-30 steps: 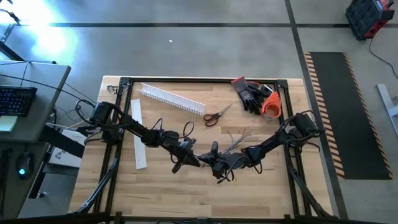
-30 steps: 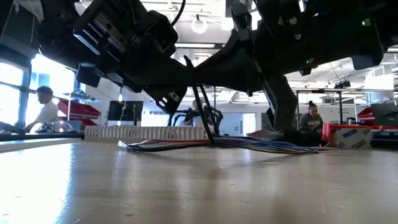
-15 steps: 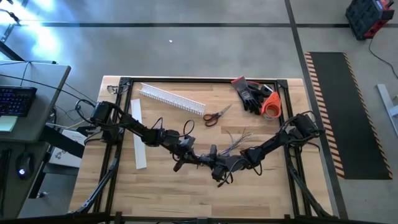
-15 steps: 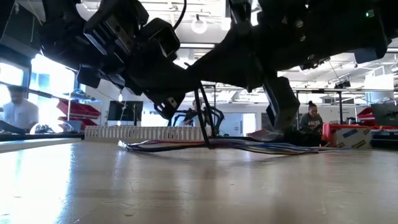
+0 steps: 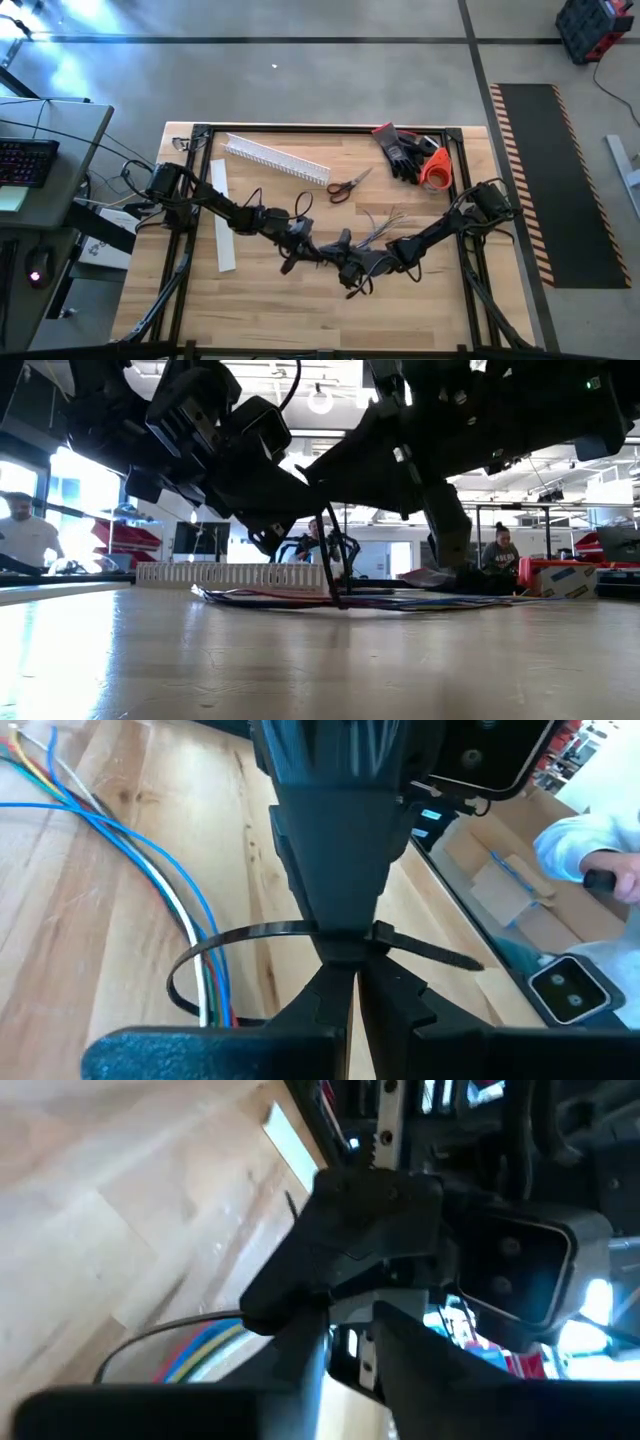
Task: Ziptie cables
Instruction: Wrap the black zip tie on the cables
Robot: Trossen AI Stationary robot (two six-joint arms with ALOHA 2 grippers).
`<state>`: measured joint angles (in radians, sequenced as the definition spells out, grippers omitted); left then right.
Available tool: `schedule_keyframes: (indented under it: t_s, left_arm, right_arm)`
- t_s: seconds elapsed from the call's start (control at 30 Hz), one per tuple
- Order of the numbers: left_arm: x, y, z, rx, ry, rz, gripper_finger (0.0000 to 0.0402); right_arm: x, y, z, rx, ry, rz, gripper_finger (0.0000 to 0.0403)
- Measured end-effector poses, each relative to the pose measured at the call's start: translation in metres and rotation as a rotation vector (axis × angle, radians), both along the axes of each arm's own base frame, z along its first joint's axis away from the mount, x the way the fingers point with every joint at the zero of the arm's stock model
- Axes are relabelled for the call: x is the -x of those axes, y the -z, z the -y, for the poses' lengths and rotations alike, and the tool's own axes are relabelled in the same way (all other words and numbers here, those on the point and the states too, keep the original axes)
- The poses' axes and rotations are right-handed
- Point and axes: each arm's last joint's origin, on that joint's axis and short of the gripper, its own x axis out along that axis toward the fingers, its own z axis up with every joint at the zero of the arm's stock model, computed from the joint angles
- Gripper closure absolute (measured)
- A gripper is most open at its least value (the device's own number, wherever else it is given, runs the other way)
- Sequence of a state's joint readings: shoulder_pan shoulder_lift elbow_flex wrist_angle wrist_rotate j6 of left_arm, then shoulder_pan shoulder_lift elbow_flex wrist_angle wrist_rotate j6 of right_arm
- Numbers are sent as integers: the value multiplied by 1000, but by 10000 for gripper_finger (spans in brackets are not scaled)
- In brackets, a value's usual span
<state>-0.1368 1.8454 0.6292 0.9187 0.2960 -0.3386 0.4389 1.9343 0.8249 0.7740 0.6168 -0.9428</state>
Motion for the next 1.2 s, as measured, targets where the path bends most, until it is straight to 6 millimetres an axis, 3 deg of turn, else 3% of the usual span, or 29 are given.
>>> schedule_keyframes:
  t_s: [0.13, 0.47, 0.6, 0.83, 1.2]
  left_arm:
    - [0, 0, 0, 0, 2, -1, 401]
    - [0, -2, 1, -4, 18, 17, 402]
    - [0, -2, 1, -8, 21, 15, 402]
    - [0, -1, 1, 5, 16, 4, 402]
    - [0, 0, -5, 63, -25, -43, 402]
  right_arm:
    - [0, 1, 3, 2, 46, -9, 279]
    - [1, 15, 16, -31, 92, -131, 276]
    - [-1, 15, 22, -67, 121, -120, 300]
    - [0, 15, 19, -59, 118, -116, 395]
    - [-10, 2, 7, 18, 83, -131, 403]
